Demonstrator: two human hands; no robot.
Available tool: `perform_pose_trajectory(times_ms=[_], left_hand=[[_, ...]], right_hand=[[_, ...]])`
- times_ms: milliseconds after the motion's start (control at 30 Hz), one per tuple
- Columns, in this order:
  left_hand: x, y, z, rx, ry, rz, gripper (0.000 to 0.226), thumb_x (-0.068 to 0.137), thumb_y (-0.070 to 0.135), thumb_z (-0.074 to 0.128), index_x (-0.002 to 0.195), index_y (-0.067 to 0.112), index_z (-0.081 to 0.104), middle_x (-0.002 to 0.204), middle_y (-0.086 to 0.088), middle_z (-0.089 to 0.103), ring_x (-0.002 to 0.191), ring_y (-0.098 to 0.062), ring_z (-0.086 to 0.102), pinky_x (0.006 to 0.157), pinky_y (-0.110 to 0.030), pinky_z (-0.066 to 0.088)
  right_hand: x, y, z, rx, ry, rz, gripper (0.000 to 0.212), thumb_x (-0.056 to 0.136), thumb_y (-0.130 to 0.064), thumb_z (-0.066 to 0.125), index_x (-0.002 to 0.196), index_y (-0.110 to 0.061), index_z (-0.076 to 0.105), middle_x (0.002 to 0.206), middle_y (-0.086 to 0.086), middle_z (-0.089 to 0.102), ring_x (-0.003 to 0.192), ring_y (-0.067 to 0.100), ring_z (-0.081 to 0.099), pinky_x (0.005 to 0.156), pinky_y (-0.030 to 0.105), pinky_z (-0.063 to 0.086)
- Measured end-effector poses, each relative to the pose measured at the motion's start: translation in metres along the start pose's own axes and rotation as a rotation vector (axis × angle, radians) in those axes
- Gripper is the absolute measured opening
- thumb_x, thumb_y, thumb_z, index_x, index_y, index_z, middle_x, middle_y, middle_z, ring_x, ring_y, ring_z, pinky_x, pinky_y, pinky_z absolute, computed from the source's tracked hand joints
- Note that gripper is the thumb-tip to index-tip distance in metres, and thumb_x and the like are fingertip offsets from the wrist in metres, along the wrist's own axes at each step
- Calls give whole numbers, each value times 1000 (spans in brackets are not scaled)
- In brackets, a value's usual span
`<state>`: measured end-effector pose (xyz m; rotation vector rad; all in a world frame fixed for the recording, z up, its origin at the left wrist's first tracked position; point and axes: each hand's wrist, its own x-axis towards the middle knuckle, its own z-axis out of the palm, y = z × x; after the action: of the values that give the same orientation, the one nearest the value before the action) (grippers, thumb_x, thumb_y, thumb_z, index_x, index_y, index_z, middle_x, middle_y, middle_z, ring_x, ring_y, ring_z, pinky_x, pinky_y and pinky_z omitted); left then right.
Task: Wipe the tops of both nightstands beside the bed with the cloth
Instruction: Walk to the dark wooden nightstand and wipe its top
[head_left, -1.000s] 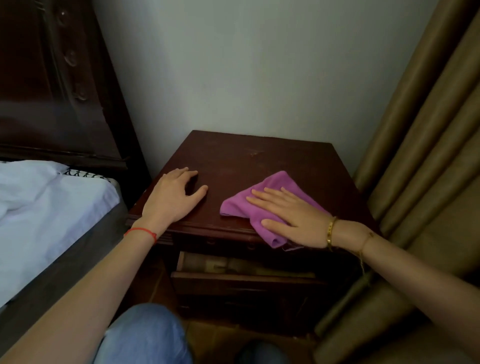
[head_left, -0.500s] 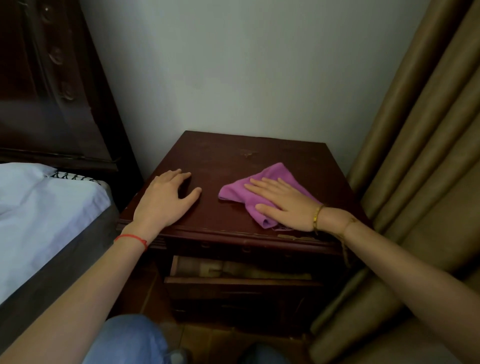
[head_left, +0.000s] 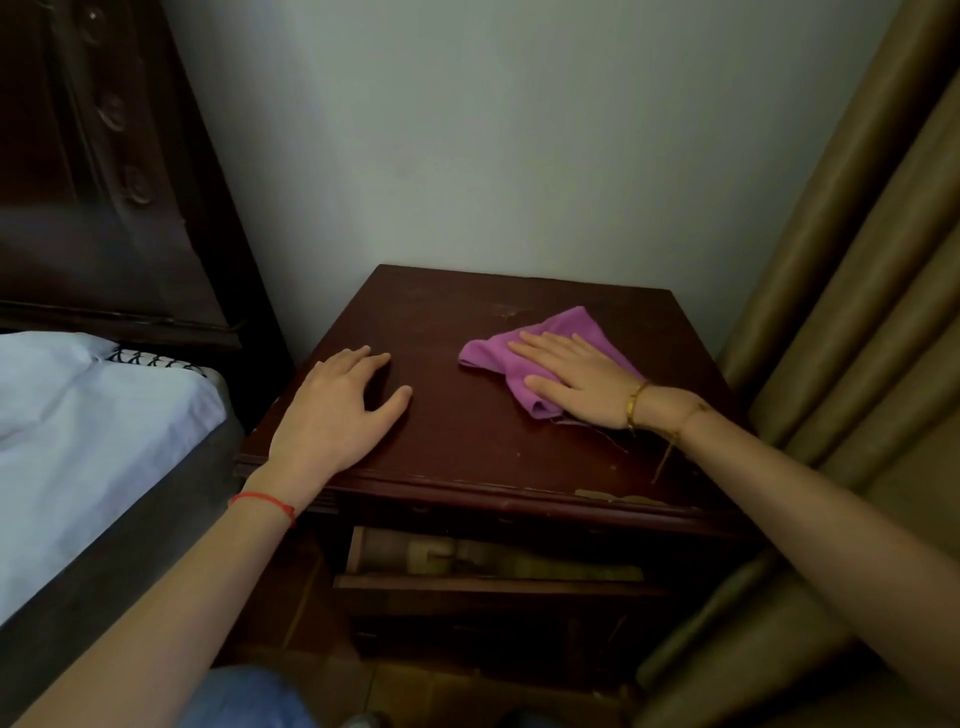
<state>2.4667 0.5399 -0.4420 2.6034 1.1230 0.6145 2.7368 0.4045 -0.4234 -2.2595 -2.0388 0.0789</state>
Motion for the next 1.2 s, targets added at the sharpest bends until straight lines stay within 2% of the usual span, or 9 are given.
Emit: perform_pose_trajectory(times_ms=[233,333,467,633,700,833,1000,1067,1200], left_hand=[[-1,0,2,-4,11,5,63,92,58,45,145,24,43,154,-1,36,145,-19,26,120,-39,15],[-1,-1,2,-6,15,4,63,91,59,45,145,26,42,154,1,36,145,-17,25,121,-37,14],[1,-1,0,-24,38,4,63,89,60,48,143,28,45,152,3,39,143,-16,28,120,-35,16],[1,-1,0,-30,50,-4,62,88,59,50,142,28,47,151,3,41,142,-16,29,120,-35,17],[1,-2,1,-27,40,-6,63,89,60,49,143,28,46,151,3,40,143,-16,28,120,-36,17],[0,0,1,-29,36,-14,63,89,60,49,142,27,46,151,3,40,143,-16,29,120,-37,19],[1,-1,1,-30,28,-14,62,88,59,51,141,26,48,150,0,42,142,-19,31,119,-39,21],[1,-1,0,-30,32,-16,62,88,58,52,140,25,49,150,-1,43,141,-19,32,119,-38,21],[0,0,0,-35,22,-17,62,89,58,51,141,24,49,150,-2,42,142,-20,32,119,-37,20]], right_hand=[[72,65,-11,-68,-8,333,58,99,-49,24,151,-25,13,159,2,13,145,22,14,118,40,6],[114,58,-9,-62,-43,359,60,98,-50,24,152,-25,12,159,2,10,146,23,11,118,42,5],[132,22,-7,-33,-46,230,59,99,-50,25,151,-24,14,159,0,12,146,21,12,118,40,5],[72,-9,0,-6,-51,-48,59,98,-54,24,151,-30,12,158,-9,10,145,11,8,119,36,0],[53,7,-6,6,-76,-39,59,98,-53,25,151,-30,12,159,-8,10,145,11,9,119,36,1],[40,36,-12,-31,-53,187,59,98,-51,22,151,-29,10,159,-3,9,146,15,9,117,34,0],[-4,-9,-3,-9,-51,-35,66,91,-63,16,150,-34,7,159,-11,6,146,9,4,119,35,0],[-33,-30,-2,22,-45,-129,64,92,-64,17,149,-38,5,157,-17,1,143,1,-2,118,30,-4],[-58,-31,-3,85,-84,-170,64,89,-65,17,148,-43,4,156,-22,0,142,-3,-4,116,26,-6]])
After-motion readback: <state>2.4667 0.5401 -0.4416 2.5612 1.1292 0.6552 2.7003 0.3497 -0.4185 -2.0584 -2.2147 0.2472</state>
